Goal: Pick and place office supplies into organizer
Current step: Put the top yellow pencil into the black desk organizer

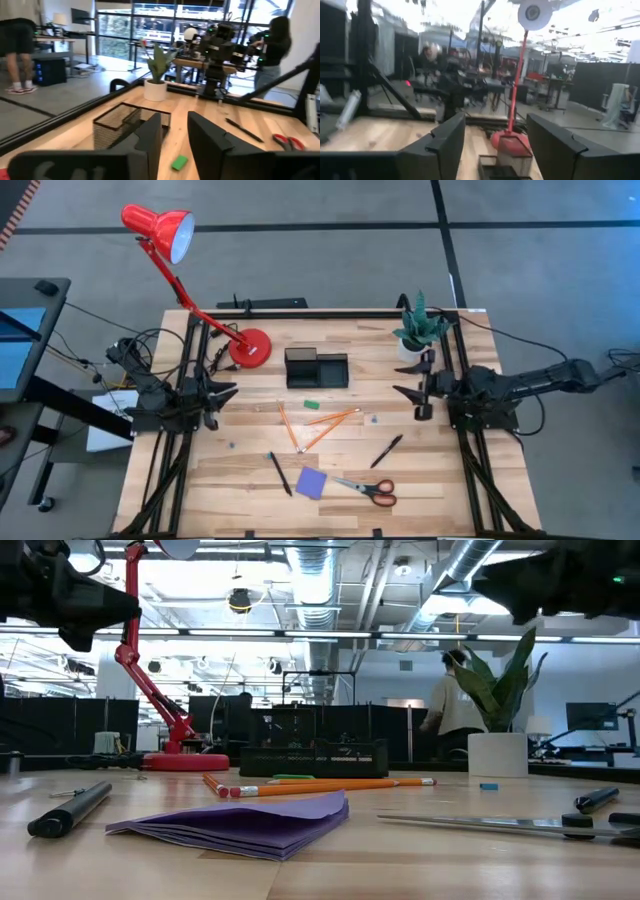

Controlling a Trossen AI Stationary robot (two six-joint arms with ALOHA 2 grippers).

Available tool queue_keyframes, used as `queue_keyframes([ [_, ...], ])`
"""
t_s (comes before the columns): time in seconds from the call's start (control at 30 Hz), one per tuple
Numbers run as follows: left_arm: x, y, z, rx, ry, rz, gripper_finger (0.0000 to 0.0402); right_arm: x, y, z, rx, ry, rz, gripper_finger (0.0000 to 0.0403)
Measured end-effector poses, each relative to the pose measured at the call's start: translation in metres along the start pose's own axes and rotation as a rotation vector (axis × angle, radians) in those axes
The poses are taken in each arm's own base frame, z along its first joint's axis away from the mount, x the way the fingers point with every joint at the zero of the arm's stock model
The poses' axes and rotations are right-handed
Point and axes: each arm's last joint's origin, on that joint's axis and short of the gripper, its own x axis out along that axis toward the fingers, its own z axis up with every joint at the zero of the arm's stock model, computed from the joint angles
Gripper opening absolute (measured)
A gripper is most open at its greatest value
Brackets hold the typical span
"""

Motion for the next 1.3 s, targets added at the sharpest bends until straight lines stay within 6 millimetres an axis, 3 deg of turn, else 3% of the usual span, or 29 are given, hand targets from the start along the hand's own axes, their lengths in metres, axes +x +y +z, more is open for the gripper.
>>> queue_keyframes([
  [0.17, 0.000, 0.000, 0.000, 0.000, 0.000, 0.004, 0.0108, 0.039, -0.005, 0.010, -0.008, 0.131, 0.100, 0.0225],
  [0.33, 0.000, 0.000, 0.000, -0.004, 0.000, 0.004, 0.0110, 0.062, 0.000, -0.028, 0.154, 0.408, 0.138, 0.0218],
  [0.47, 0.000, 0.000, 0.000, 0.031, 0.000, 0.004, 0.0110, 0.068, 0.008, -0.053, 0.165, 0.542, 0.156, 0.0205],
  [0.77, 0.000, 0.000, -0.004, 0.060, 0.020, 0.004, 0.0110, 0.078, 0.018, -0.083, 0.252, 0.631, 0.173, 0.0177],
  [1.3, 0.000, 0.000, -0.004, 0.040, 0.022, -0.002, 0.0110, 0.081, 0.035, -0.150, 0.316, 0.783, 0.215, 0.0184],
])
